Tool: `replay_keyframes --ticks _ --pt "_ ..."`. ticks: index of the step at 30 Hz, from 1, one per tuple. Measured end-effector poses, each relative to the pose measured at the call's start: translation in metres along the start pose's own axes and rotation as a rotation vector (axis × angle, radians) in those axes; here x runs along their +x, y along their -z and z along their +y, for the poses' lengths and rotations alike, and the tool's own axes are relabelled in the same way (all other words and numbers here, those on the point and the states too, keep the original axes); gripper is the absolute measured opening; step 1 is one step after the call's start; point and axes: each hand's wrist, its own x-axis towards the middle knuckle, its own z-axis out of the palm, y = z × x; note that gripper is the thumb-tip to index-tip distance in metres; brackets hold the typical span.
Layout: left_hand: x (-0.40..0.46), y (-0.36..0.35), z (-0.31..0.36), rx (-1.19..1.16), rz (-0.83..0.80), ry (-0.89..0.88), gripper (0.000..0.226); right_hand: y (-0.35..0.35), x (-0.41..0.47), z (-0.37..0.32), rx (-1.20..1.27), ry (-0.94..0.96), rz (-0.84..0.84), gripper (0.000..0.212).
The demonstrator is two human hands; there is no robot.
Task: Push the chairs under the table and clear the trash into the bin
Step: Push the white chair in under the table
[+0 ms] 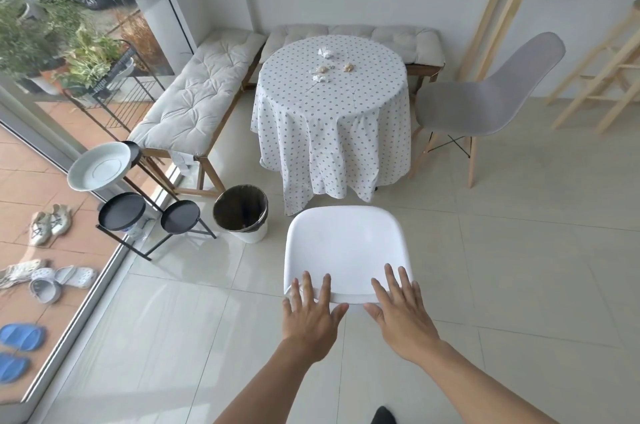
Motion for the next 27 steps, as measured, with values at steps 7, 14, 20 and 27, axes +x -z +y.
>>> replay_keyframes --ticks 7,14,20,27 --pt "0.026 0.014 0.000 -0.019 -0.009 -0.022 0.076 0.012 0.028 0.006 -0.044 0.012 -0.011 0.066" --pt "0.070 0.027 0.007 -0.037 0.006 -0.009 0.076 0.026 0.071 0.021 -0.032 0.031 0.000 0.061" --pt "0.109 0.048 0.011 -0.053 0.028 0.004 0.075 0.041 0.116 0.032 -0.020 0.046 0.013 0.060" --pt "0.156 0.072 0.018 -0.074 0.017 0.010 0.075 0.058 0.167 0.046 -0.011 0.062 0.019 0.060"
